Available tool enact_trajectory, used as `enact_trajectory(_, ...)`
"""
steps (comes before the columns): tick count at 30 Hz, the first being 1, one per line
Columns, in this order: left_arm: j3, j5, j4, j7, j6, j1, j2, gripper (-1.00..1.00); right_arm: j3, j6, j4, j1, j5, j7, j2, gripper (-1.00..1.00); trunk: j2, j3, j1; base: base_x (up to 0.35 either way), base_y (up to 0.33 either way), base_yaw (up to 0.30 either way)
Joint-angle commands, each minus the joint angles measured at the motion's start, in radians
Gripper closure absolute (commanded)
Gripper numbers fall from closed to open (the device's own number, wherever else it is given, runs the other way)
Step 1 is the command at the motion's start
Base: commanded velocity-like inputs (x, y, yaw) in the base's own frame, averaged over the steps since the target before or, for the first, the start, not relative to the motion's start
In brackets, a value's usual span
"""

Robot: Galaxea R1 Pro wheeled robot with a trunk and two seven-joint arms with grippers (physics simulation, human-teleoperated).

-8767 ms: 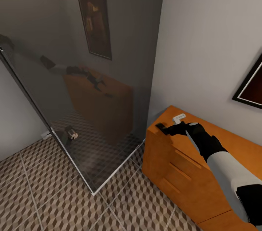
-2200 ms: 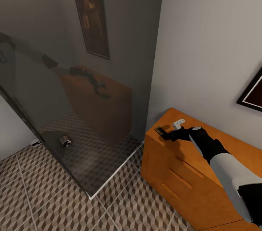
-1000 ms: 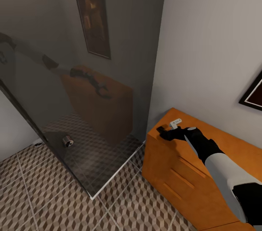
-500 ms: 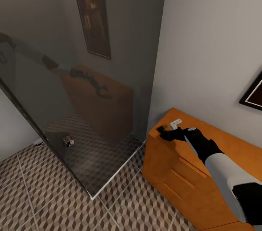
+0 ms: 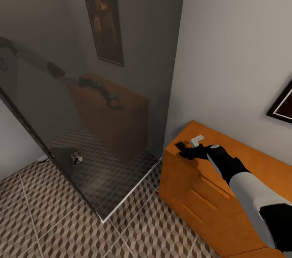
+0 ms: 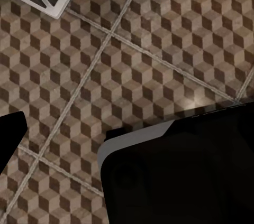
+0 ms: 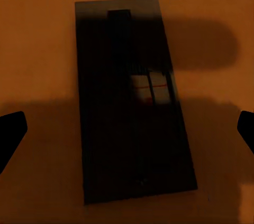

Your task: Take the four mousetraps from the cabinet in the bathroom and place them on the bathroom floor. Make sure all four end up on the same floor surface, and ensure that at least two of them are either under or directly next to the same bathroom sink.

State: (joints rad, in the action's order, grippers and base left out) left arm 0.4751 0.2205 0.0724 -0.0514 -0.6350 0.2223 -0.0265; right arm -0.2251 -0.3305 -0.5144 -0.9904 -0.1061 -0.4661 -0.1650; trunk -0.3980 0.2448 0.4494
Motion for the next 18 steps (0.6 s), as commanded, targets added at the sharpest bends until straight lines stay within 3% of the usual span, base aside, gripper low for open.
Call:
enact_trajectory(1,0.009,0.003,0.004,-0.005,-0.006,0.002,-0.001,-1.00,-0.002,-0.001,0.001,-0.001,-0.010,-0.005,-0.001,-1.00,-0.002,0.002,0.001,0.000,0.000,0.000)
enact_trajectory(18,0.009,0.002,0.004,-0.005,-0.006,0.002,-0.001,-1.00,-0.002,0.019,0.027,-0.001,-0.010,-0.006,-0.001,-1.00,-0.002,0.002,0.001,0.000,0.000,0.000)
